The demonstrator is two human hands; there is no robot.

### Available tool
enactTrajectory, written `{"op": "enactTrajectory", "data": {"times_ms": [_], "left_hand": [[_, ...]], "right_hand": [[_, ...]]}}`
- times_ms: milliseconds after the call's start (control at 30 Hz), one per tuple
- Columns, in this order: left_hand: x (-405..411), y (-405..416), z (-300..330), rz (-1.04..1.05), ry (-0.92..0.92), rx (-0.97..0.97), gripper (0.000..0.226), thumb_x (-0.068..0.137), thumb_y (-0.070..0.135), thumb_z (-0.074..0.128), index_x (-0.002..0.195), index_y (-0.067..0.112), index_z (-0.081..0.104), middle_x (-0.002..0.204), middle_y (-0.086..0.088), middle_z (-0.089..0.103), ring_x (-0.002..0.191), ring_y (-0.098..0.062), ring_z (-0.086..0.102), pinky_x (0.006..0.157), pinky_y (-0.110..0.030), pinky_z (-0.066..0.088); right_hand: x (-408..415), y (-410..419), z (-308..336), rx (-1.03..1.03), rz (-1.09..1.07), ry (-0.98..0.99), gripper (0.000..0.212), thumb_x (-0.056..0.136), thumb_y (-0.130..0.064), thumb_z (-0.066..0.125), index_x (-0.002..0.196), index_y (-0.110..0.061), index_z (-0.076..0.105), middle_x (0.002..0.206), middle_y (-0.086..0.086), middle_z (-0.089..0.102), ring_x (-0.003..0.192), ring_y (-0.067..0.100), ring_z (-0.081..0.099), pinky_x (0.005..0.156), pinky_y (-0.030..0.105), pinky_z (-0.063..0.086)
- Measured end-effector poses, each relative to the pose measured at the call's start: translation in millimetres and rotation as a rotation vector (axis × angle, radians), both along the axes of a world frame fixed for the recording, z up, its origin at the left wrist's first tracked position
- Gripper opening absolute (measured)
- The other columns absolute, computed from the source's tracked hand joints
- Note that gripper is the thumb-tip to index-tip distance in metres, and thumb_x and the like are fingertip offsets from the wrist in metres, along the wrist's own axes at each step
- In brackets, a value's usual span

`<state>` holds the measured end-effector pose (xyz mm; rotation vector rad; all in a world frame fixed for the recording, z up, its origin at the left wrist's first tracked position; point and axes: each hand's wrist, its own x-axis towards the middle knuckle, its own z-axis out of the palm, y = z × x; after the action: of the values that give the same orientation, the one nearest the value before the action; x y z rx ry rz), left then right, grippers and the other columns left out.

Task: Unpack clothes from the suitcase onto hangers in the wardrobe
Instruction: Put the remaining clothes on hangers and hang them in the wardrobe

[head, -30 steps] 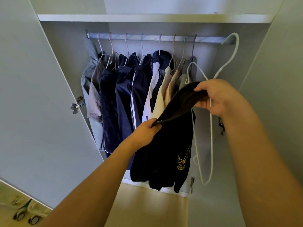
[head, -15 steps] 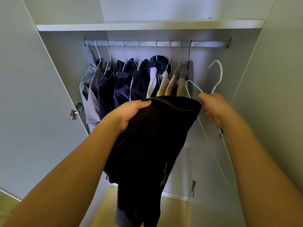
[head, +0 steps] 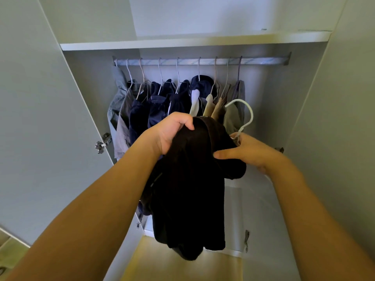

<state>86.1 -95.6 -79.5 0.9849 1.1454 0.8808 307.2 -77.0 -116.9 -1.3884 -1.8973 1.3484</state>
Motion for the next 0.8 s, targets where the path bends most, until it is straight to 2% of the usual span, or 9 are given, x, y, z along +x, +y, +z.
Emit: {"op": "enactTrajectory", "data": {"times_ms": [100,233,333,400,500,567,633,733,800], "left_hand": [[-1.1,-2.6,4.9,-0.060,0.075,0.010,0.026,0.064,0.009,0.052,0.082,0.003,0.070,0.088,-0.017,0.063,0.085,-0.032,0.058,0.093,-0.047,0.044],[0.3,-0.9,14.5,-0.180,0.410,0.090,0.034,0.078,0.003,0.059,0.111,0.003,0.065,0.110,-0.023,0.066,0.100,-0.040,0.064,0.098,-0.053,0.047],[0.5,5.9,5.3,-0.183,0.914,0.279,0.020,0.081,0.011,0.066,0.101,0.008,0.068,0.104,-0.017,0.069,0.100,-0.035,0.065,0.088,-0.041,0.052],[-8.9,5.8,-12.3,-0.159,1.094,0.311,0.013,0.085,0.020,0.067,0.096,0.013,0.069,0.099,-0.012,0.069,0.096,-0.030,0.065,0.086,-0.039,0.050],[-24.7,3.0,-37.5,-0.047,0.880,0.213,0.020,0.091,0.023,0.064,0.102,0.009,0.069,0.099,-0.011,0.070,0.096,-0.028,0.065,0.087,-0.036,0.050],[-22.2,4.7,-39.0,0.008,0.749,0.217,0.030,0.090,0.027,0.065,0.104,0.001,0.068,0.097,-0.016,0.070,0.090,-0.029,0.065,0.088,-0.042,0.052],[-13.7,9.7,-28.8,0.068,0.695,0.302,0.043,0.085,0.034,0.070,0.098,-0.007,0.064,0.084,-0.015,0.064,0.076,-0.024,0.058,0.076,-0.040,0.050],[-0.3,16.6,-0.9,0.069,0.680,0.412,0.040,0.084,0.031,0.071,0.091,-0.008,0.066,0.077,-0.014,0.062,0.067,-0.021,0.056,0.068,-0.032,0.045],[5.0,19.7,14.6,0.044,0.715,0.451,0.036,0.084,0.026,0.070,0.092,-0.008,0.067,0.076,-0.015,0.064,0.065,-0.020,0.059,0.067,-0.031,0.047]], "right_hand": [[-1.5,4.8,-0.9,0.181,-0.118,-0.053,0.007,0.084,-0.011,0.063,0.084,-0.016,0.058,0.081,0.006,0.061,0.080,0.021,0.059,0.072,0.033,0.047],[5.0,14.7,3.8,0.318,-0.324,-0.070,0.025,0.087,-0.003,0.046,0.071,-0.022,0.052,0.067,0.005,0.050,0.063,0.022,0.048,0.056,0.029,0.033],[6.7,20.8,12.2,0.348,-0.406,-0.081,0.023,0.083,-0.003,0.045,0.073,-0.023,0.051,0.066,0.000,0.046,0.063,0.021,0.046,0.052,0.027,0.031],[6.3,18.7,22.1,0.336,-0.390,-0.079,0.028,0.085,-0.001,0.044,0.068,-0.023,0.050,0.063,0.001,0.044,0.059,0.020,0.043,0.051,0.027,0.030],[6.4,8.4,32.4,0.327,-0.318,-0.095,0.030,0.091,-0.007,0.045,0.063,-0.016,0.046,0.061,0.005,0.042,0.057,0.020,0.040,0.051,0.029,0.028],[1.7,-1.0,31.0,0.360,-0.246,-0.140,0.028,0.092,-0.028,0.051,0.067,-0.015,0.050,0.065,0.004,0.050,0.062,0.021,0.049,0.054,0.030,0.032],[-5.0,-6.9,22.0,0.332,-0.189,-0.156,0.033,0.086,-0.052,0.059,0.081,-0.020,0.059,0.078,0.001,0.062,0.074,0.019,0.061,0.061,0.030,0.042],[-14.8,-12.2,9.3,0.222,-0.119,-0.044,0.069,0.060,-0.080,0.067,0.102,-0.025,0.062,0.098,-0.005,0.068,0.091,0.015,0.066,0.080,0.034,0.053],[-21.6,-10.1,3.2,0.186,-0.099,0.003,0.095,0.048,-0.083,0.072,0.123,-0.027,0.056,0.116,-0.008,0.065,0.105,0.014,0.063,0.093,0.040,0.053]]}}
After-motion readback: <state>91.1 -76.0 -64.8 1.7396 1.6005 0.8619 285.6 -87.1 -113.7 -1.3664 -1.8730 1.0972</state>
